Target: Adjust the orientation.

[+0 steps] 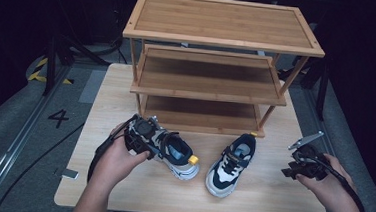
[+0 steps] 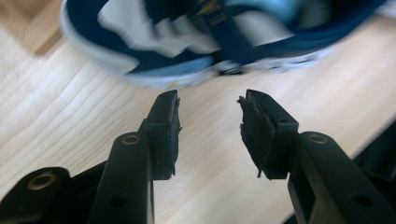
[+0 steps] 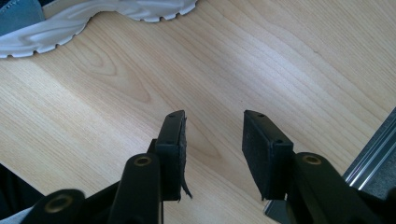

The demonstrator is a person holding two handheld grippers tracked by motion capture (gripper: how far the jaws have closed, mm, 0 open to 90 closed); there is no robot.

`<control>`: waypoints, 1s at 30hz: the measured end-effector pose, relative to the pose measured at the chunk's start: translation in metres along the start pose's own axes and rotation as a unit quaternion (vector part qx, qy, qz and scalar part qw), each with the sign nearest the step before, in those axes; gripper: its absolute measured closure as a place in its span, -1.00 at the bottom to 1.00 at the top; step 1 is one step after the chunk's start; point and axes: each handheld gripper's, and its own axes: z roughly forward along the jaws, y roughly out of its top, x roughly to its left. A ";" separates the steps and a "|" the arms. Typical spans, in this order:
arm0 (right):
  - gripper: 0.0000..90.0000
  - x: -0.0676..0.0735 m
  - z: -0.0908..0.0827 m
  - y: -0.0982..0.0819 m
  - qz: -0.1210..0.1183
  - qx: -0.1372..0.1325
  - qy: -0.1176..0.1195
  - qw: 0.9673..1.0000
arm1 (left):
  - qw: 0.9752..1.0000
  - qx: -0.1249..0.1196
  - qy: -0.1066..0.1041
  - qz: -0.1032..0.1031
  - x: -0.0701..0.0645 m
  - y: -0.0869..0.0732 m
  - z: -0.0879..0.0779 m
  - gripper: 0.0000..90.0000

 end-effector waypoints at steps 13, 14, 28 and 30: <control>0.33 0.000 -0.004 -0.016 0.017 0.005 -0.004 1.000 | 0.994 -0.042 -0.032 0.095 -0.048 0.038 -0.008 0.18; 0.33 0.001 -0.005 -0.017 0.018 0.006 -0.003 1.000 | 0.994 -0.040 -0.032 0.099 -0.052 0.041 -0.007 0.17; 0.31 0.001 -0.008 -0.025 0.027 0.001 0.004 1.000 | 0.990 -0.049 -0.047 0.127 -0.082 0.067 0.011 0.07; 0.31 0.002 -0.007 -0.024 0.023 0.001 0.007 1.000 | 0.989 -0.047 -0.048 0.128 -0.085 0.067 0.013 0.08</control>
